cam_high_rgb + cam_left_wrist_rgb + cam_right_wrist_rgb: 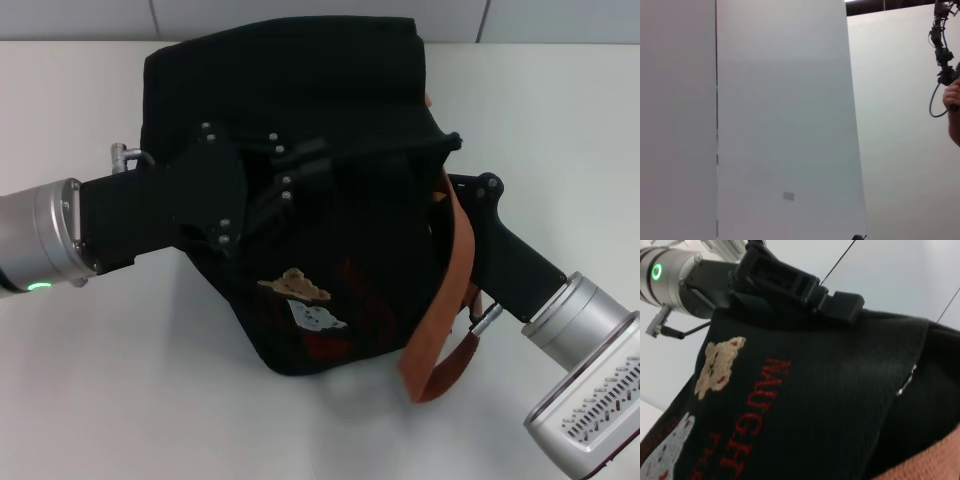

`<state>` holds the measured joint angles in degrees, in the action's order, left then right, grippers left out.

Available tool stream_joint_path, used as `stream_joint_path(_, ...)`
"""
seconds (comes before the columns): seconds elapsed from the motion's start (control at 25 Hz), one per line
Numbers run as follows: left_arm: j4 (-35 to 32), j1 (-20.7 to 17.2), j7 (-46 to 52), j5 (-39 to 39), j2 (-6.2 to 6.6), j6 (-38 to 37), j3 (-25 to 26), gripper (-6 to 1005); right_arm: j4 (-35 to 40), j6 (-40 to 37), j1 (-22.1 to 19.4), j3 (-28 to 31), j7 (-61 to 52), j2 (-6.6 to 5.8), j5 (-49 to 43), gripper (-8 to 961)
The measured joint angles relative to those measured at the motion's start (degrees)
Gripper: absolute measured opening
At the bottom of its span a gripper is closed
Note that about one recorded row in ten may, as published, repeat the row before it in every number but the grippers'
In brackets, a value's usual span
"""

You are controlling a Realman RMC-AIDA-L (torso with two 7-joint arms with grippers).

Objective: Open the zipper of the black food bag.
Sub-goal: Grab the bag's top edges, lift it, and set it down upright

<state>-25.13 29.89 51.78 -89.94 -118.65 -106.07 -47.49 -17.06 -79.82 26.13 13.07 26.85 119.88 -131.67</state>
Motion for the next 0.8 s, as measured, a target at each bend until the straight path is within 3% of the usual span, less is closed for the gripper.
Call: stream_joint_path(0.8, -0.74, -4.04, -0.54, 2.15, 0.58, -0.73, 3.27, 90, 1.47, 1.60, -1.10, 2.20, -2.09, -0.11, 0.51, 1)
